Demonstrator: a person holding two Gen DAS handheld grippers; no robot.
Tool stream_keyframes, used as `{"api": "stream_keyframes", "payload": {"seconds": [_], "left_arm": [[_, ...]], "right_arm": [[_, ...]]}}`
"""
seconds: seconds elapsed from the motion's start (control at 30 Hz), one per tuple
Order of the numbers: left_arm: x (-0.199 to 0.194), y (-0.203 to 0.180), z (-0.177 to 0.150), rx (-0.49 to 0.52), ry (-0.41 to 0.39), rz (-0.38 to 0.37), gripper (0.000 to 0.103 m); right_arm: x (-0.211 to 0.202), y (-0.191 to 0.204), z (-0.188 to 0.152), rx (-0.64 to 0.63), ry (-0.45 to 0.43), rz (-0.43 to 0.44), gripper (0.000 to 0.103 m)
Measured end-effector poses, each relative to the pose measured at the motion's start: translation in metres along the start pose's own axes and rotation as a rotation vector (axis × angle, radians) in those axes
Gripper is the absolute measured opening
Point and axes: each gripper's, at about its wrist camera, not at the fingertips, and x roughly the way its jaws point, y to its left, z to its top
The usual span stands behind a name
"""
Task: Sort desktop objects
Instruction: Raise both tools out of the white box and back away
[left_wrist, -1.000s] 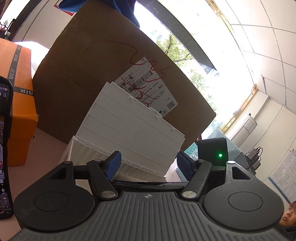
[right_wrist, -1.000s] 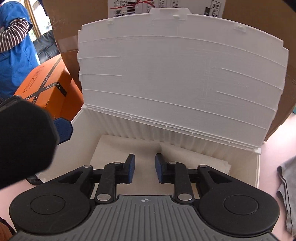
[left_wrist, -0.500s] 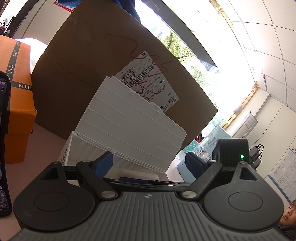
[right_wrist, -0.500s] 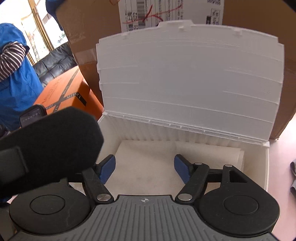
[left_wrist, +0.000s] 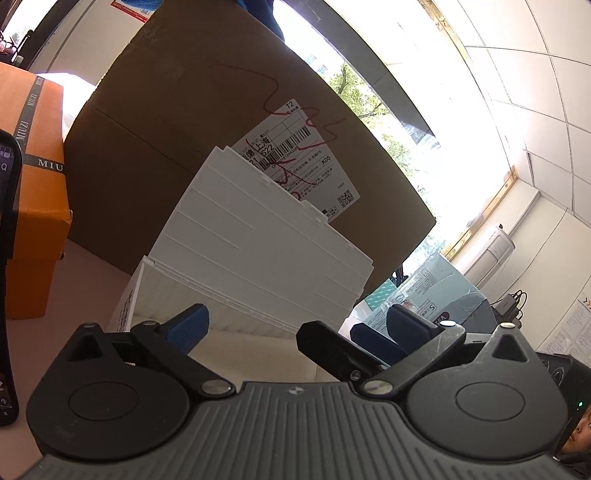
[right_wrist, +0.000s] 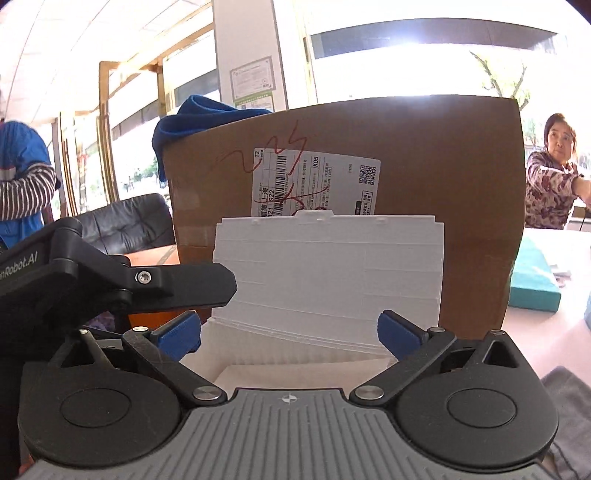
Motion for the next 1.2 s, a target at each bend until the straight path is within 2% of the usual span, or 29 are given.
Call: {"api": "stream_keyframes", "payload": {"seconds": [0.13, 0.3, 0.5, 0.67, 0.8, 0.97, 1.1, 1.2], "left_arm": [[-0.001, -0.004, -0.004, 0.013, -0.001, -0.003, 0.103], [-0.001, -0.016, -0.013, 0.052, 0.007, -0.024, 0.103], [-0.008, -0.043, -0.037, 0.2, -0.064, 0.017, 0.103], [-0.008, -0.061, -0.063, 0.304, -0.072, 0.007, 0.103], [-0.007, -0.075, -0.085, 0.425, -0.085, 0.013, 0.103], [-0.009, -0.081, -0.104, 0.508, -0.119, -0.004, 0.103], [-0.01, -0.082, -0.116, 0.575, -0.178, 0.015, 0.103], [-0.007, -0.08, -0.125, 0.601, -0.195, 0.019, 0.103]], "right_arm": [[-0.023, -0.008, -0.012, 0.06, -0.004, 0.009, 0.103], [-0.042, -0.009, -0.021, 0.049, -0.014, 0.01, 0.103], [-0.066, -0.012, -0.036, 0.057, -0.072, 0.001, 0.103], [-0.087, -0.013, -0.056, 0.028, -0.11, -0.017, 0.103], [-0.102, -0.015, -0.071, -0.037, -0.14, -0.055, 0.103], [-0.114, -0.025, -0.083, -0.065, -0.163, -0.095, 0.103], [-0.122, -0.035, -0.09, -0.079, -0.174, -0.118, 0.103], [-0.129, -0.043, -0.099, -0.114, -0.186, -0.139, 0.103]]}}
